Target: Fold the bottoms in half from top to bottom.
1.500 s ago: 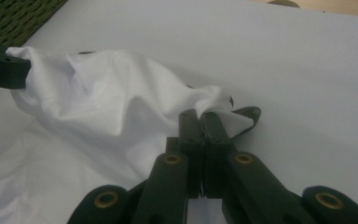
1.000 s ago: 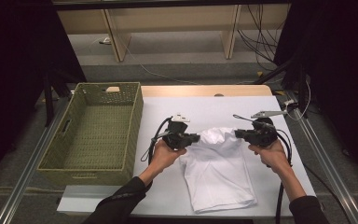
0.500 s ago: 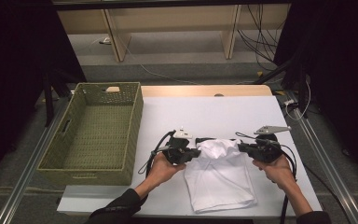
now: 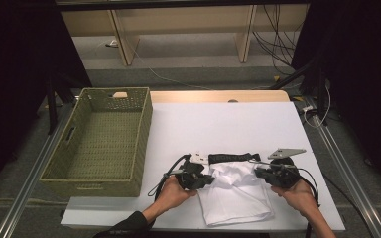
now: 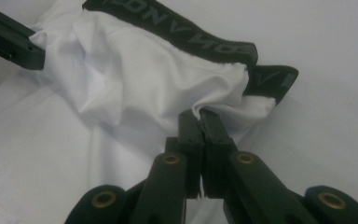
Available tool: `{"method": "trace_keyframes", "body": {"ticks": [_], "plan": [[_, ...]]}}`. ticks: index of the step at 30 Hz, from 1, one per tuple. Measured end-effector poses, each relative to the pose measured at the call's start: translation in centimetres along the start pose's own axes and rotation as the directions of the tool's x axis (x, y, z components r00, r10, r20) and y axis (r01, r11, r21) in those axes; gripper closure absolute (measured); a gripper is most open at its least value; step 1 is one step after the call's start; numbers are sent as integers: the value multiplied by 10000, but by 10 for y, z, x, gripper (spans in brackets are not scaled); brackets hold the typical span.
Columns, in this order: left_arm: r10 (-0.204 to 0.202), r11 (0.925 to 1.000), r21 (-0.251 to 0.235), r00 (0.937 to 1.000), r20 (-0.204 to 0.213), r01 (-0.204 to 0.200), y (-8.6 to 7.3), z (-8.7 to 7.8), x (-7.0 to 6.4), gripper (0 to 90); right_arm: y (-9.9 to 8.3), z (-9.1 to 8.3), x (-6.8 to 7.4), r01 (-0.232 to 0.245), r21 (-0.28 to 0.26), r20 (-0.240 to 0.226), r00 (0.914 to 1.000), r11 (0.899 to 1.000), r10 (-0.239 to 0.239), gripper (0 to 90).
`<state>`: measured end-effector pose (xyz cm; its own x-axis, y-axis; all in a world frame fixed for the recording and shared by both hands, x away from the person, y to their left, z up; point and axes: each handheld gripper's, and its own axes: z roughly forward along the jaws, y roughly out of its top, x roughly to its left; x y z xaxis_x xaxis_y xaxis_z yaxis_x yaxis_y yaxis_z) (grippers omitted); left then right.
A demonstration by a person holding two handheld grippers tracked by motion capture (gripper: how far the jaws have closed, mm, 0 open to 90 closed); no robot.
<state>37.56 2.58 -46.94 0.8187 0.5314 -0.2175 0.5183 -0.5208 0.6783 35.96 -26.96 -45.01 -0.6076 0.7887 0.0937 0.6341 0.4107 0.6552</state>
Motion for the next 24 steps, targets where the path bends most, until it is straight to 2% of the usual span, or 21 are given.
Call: {"method": "trace_keyframes", "body": {"ticks": [5,8,13,15,17,20,22,24], "plan": [[-121,9994,330,9999,25,120,-10,7,2,874,-10,5,5,-53,643,-19,10000,9979,55,886],[-71,9994,324,10000,1,71,-12,8,0,872,-14,8,9,-8,1125,24,10000,9936,5,885],[-101,9995,310,9999,-67,103,-13,7,-2,866,-18,9,14,205,1298,192,9995,9913,-231,872],[-189,9994,285,9998,-66,191,-12,7,-2,859,-19,9,14,118,1330,176,9997,9911,-143,811],[-298,9994,195,9995,65,297,-11,3,-2,825,-19,6,13,-37,1217,179,9998,9926,16,762],[-646,9978,-149,9979,49,647,-8,-9,0,727,-19,-5,5,-585,568,229,9981,9967,573,527],[-1072,9927,-579,9941,-191,1059,-7,-21,5,679,-19,-12,-3,-1122,123,413,9929,9936,1116,455],[-1629,9843,-811,9838,-753,1568,-6,-28,9,566,-20,-17,-10,-1587,-263,643,9850,9870,1601,417]]}}
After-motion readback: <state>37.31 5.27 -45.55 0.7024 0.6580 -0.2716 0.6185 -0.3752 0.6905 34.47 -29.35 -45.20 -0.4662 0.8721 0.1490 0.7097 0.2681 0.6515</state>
